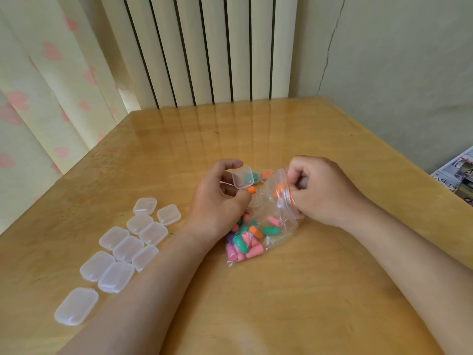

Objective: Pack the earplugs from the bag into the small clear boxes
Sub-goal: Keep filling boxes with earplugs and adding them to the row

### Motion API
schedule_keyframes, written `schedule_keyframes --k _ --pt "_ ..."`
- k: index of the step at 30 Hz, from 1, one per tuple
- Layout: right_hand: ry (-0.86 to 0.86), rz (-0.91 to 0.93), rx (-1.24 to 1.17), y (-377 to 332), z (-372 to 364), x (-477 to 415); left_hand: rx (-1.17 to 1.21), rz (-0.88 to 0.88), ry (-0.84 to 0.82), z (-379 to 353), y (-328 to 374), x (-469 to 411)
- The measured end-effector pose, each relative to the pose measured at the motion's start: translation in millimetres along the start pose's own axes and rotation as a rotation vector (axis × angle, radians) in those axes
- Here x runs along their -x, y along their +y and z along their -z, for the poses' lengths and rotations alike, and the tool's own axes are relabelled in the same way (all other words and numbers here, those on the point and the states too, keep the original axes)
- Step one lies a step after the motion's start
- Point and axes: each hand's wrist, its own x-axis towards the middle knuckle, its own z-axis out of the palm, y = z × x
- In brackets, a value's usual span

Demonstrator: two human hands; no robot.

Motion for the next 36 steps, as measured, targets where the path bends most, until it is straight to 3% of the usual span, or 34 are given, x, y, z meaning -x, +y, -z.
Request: schedule_keyframes --k 8,14,26,36 --pt "0.171 0.009 -0.278 -6 5 0 0.054 0.022 -0.016 1 5 3" --pt "0.334 0.183 -0.274 -8 7 1 0.113 -0.022 -0.015 2 10 7" --pt "0.054 0.414 -0.111 -6 -8 8 0.369 0.119 -0.085 1 11 5" --pt "-0.021 0.372 -0.17 -2 -9 7 0.481 0.188 -0.09 0 13 2"
